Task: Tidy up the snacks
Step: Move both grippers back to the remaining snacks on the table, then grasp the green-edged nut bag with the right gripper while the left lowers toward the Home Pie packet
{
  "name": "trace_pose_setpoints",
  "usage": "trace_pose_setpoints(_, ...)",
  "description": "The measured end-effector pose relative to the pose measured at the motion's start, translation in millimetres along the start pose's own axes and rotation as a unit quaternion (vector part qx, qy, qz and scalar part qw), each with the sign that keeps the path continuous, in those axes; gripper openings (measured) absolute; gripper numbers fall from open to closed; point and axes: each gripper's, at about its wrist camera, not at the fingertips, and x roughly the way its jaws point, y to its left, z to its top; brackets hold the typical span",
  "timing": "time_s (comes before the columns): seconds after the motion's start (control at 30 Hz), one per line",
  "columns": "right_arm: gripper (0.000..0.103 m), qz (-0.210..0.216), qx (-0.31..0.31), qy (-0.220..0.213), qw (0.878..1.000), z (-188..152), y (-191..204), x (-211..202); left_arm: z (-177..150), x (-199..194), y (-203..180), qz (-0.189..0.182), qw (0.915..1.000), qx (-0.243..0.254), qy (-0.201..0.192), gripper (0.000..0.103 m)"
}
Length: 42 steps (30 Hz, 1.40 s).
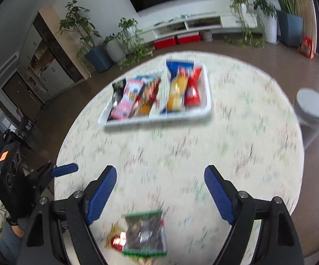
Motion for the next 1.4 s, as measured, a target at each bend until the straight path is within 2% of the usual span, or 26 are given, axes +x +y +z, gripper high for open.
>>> trace_pose_setpoints(0.13, 0.084, 0.0, -0.013, 0.064, 0.998, -37.1, 12.8, 18.3, -13.5, -12.3, -18.5, -0.012, 0.9994, 0.032, -0.004, 0.103)
trace_pose_setpoints(0.2, 0.084, -0.004, -0.019, 0.081, 0.997, -44.6, 17.8, 26.2, -19.7, -16.5, -24.3, -0.02, 0.9991, 0.036, -0.006, 0.103)
trace_pose_setpoints(0.37, 0.082, -0.04, -0.044, 0.113, 0.992, -48.6, 29.5, 46.6, -27.5, -21.6, -32.2, -0.001, 0.9979, 0.064, -0.008, 0.103)
trace_pose_setpoints(0.47, 0.079, -0.067, -0.071, 0.132, 0.986, -58.5, 35.0, 57.7, -29.6, -24.8, -33.0, -0.007, 0.9979, 0.063, -0.009, 0.103)
trace_pose_setpoints(0.6, 0.076, -0.077, -0.088, 0.126, 0.985, -62.5, 38.3, 59.3, -28.3, -24.9, -29.2, -0.017, 0.9987, 0.047, 0.002, 0.103)
trace_pose_setpoints(0.77, 0.065, -0.078, -0.112, 0.137, 0.981, -60.1, 48.2, 61.1, -27.5, -23.7, -29.1, -0.024, 0.9981, 0.055, 0.009, 0.103)
trace_pose_setpoints(0.97, 0.062, -0.058, -0.109, 0.157, 0.98, -55.0, 48.5, 67.7, -28.1, -16.5, -32.6, -0.032, 0.9959, 0.079, 0.032, 0.103)
trace_pose_setpoints(1.1, 0.06, -0.048, -0.104, 0.164, 0.98, -52.1, 44.8, 67.8, -24.8, -14.4, -36.3, -0.041, 0.9935, 0.101, 0.032, 0.103)
trace_pose_setpoints(1.23, 0.06, -0.067, -0.11, 0.164, 0.978, -52.0, 42.0, 65.0, -20.1, -7.1, -42.3, -0.046, 0.9898, 0.129, 0.04, 0.103)
trace_pose_setpoints(1.4, 0.06, -0.096, -0.134, 0.167, 0.972, -54.4, 42.0, 65.9, -12.0, 6.3, -44.0, -0.037, 0.9883, 0.138, 0.053, 0.103)
